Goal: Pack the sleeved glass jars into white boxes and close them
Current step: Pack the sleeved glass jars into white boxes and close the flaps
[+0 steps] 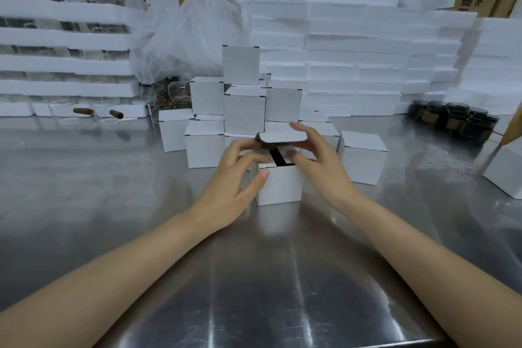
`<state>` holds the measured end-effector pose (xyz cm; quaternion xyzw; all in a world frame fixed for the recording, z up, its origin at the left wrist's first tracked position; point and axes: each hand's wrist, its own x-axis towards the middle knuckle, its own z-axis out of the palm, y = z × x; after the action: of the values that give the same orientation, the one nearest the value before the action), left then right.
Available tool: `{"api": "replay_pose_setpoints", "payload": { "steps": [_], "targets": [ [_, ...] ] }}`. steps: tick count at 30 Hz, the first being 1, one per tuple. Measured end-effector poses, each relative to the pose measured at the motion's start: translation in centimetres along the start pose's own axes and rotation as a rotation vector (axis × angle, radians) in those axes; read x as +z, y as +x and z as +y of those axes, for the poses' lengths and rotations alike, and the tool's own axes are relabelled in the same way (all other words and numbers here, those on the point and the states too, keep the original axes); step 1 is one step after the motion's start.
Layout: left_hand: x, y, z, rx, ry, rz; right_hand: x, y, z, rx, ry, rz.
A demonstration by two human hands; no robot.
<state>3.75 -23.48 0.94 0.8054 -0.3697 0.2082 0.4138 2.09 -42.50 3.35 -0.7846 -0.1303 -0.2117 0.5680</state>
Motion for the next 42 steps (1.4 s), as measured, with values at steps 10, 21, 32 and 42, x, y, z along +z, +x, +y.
{"api": "replay_pose_setpoints", "payload": {
  "steps": [10,21,32,42],
  "targets": [
    [-0.3,0.0,-0.5,-0.086,-0.081,0.027,0.2,-0.6,0.3,-0.059,0.022,-0.063],
    [-0.3,-0.1,-0.6,-0.119,-0.115,0.046,0.0,-0.5,0.6,-0.174,-0.043,-0.041],
    [-0.4,0.1,-1.0,-0.073,0.156,0.013,-1.1,0.0,1.4,-0.283,-0.292,-0.162],
    [-0.5,0.3,-0.4,0.030,0.483,-0.056,0.9,-0.8,2.1,-0.340,-0.618,-0.009]
  ]
}}
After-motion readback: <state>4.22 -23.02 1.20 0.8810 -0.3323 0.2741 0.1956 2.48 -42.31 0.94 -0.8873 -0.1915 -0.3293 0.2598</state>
